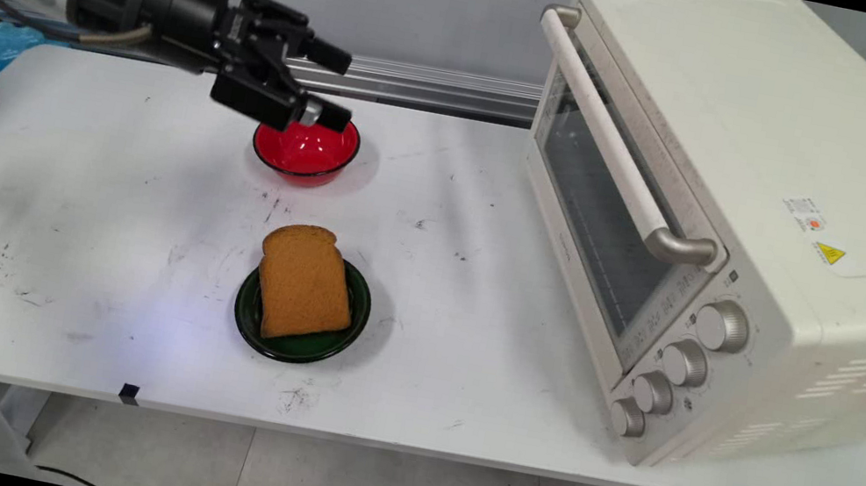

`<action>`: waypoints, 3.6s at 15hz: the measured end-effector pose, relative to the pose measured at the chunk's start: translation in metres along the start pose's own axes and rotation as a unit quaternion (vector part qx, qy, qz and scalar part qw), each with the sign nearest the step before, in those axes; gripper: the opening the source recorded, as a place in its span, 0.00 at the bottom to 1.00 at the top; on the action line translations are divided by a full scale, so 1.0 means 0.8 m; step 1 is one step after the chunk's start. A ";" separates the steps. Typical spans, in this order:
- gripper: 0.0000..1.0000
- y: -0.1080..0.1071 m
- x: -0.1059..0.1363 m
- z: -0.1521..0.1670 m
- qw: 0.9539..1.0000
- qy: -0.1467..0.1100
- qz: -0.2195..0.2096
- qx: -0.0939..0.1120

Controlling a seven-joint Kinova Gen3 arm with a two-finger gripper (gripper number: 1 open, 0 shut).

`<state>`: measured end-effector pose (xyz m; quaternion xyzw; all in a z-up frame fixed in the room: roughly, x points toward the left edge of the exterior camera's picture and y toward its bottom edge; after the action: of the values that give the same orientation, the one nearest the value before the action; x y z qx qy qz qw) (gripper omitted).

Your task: Open the oven

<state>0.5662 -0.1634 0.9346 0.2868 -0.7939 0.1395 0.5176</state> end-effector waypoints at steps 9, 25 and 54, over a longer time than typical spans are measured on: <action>1.00 -0.005 0.057 0.029 1.000 0.023 0.000 0.005; 1.00 -0.024 0.140 0.114 0.999 0.026 -0.010 0.020; 0.00 -0.017 0.217 0.273 0.994 -0.099 -0.014 0.035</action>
<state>0.3600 -0.3414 0.9976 0.3282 -0.8320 0.1304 0.4278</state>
